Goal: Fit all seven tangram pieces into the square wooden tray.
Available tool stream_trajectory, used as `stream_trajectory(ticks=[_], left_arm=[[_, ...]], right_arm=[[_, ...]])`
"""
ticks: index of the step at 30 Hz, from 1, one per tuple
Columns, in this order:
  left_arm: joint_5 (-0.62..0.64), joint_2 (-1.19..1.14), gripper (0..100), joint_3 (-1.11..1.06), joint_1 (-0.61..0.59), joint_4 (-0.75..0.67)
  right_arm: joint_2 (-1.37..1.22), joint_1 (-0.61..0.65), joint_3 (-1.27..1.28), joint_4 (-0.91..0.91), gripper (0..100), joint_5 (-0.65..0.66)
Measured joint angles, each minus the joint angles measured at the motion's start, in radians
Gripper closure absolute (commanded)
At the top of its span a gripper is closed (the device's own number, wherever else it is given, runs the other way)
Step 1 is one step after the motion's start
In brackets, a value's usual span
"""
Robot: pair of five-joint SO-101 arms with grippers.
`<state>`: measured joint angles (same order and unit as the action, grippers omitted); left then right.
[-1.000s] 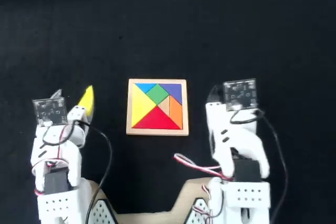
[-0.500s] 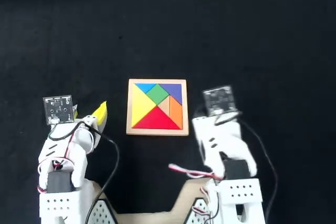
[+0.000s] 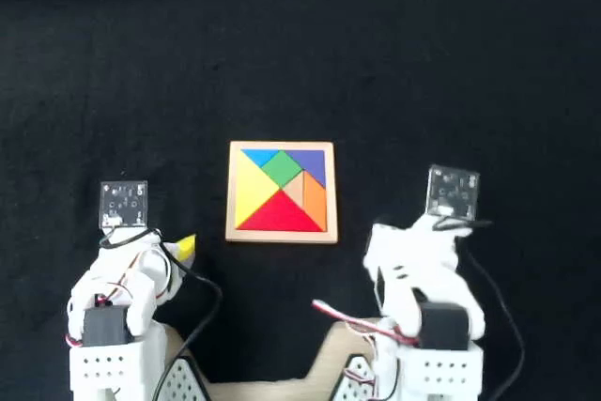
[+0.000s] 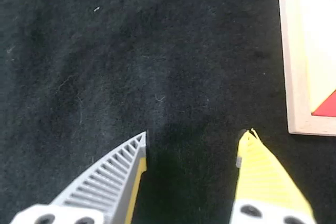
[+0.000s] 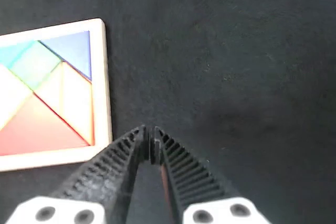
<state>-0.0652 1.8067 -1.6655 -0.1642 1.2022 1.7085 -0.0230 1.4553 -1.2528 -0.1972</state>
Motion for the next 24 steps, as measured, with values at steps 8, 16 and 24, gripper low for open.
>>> stream_trajectory(ticks=[8,16,24], left_arm=[[0.0,0.0,73,-0.014,0.0,0.04],[0.0,0.0,73,-0.014,0.0,0.066],[0.0,0.0,73,-0.014,0.0,0.066]], right_arm=[[0.095,0.018,0.227,-0.034,98.6,0.091],[0.095,-0.012,0.229,-0.038,98.8,0.281],[0.097,-0.012,0.229,-0.038,98.7,0.287]])
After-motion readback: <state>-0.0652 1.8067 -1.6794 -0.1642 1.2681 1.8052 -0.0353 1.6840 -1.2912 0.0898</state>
